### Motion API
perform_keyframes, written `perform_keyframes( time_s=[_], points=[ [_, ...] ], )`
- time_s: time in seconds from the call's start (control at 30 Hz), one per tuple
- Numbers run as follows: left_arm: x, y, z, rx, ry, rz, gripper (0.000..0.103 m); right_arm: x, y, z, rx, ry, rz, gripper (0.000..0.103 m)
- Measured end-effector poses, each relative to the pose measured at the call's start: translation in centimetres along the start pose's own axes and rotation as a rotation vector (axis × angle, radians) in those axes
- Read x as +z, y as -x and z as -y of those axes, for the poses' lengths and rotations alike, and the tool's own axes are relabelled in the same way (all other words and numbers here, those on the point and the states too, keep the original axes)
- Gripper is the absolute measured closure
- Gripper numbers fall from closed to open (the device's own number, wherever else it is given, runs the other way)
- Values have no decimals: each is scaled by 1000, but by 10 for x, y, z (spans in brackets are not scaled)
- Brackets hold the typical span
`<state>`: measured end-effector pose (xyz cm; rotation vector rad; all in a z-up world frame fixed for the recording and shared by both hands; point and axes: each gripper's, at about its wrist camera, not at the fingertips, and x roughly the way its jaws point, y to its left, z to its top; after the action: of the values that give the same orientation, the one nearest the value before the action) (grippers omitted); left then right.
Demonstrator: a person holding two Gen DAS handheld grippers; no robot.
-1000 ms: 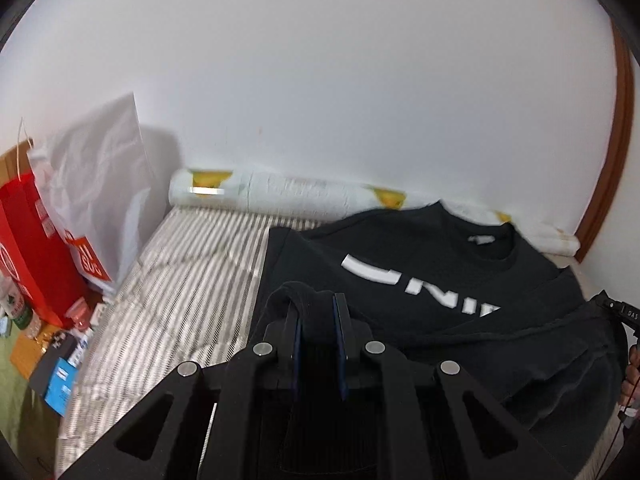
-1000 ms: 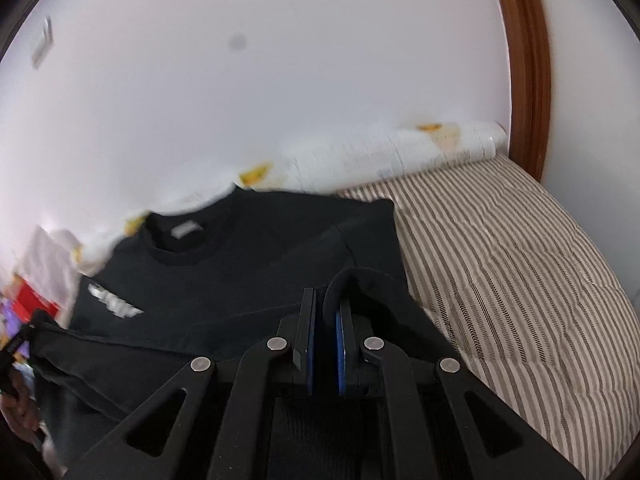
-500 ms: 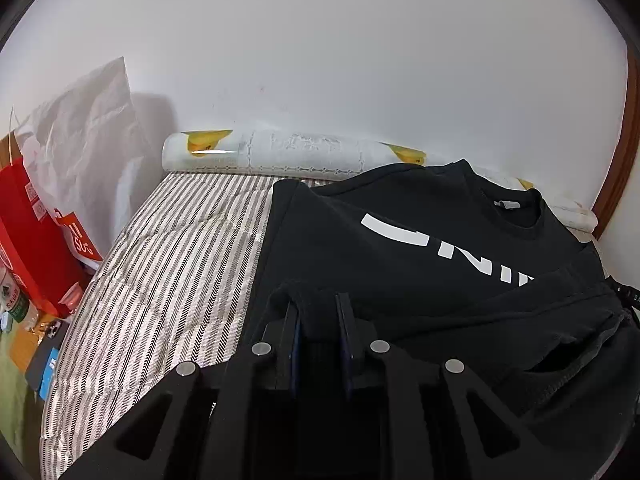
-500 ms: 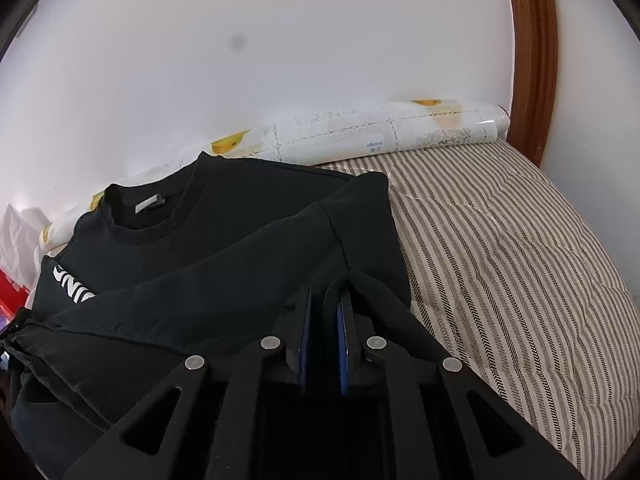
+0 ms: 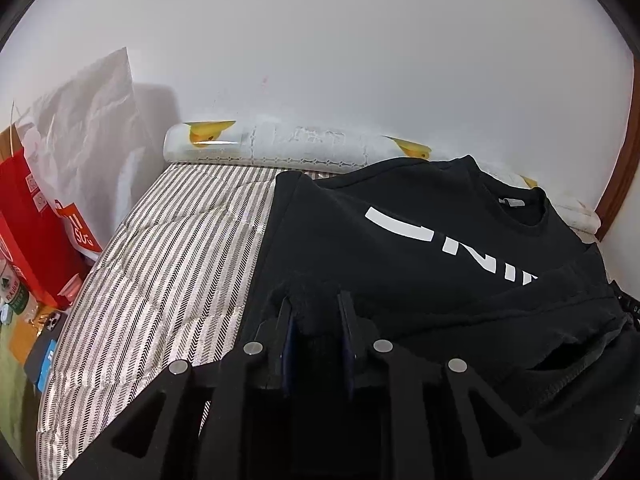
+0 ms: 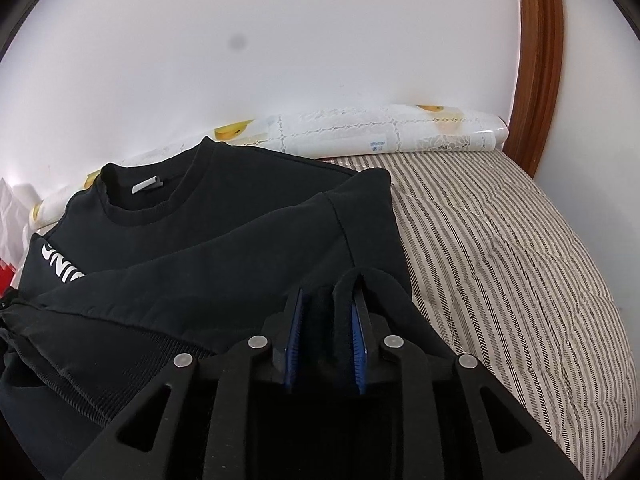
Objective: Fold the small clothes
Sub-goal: 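Hold the folded hem down near the collar with both tools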
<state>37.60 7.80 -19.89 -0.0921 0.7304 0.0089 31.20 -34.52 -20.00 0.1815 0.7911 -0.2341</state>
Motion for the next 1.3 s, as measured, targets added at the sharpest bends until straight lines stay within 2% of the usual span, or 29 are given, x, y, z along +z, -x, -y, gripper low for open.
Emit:
perform_keyframes(
  time_s=[0.2,1.3],
  points=[
    [0,0,-3,-16,15,-5,83,-1,1,0,0,8,2,77],
    [0,-5,1,11,-10,-16,82,0,1,3,20,3,1,76]
  ],
)
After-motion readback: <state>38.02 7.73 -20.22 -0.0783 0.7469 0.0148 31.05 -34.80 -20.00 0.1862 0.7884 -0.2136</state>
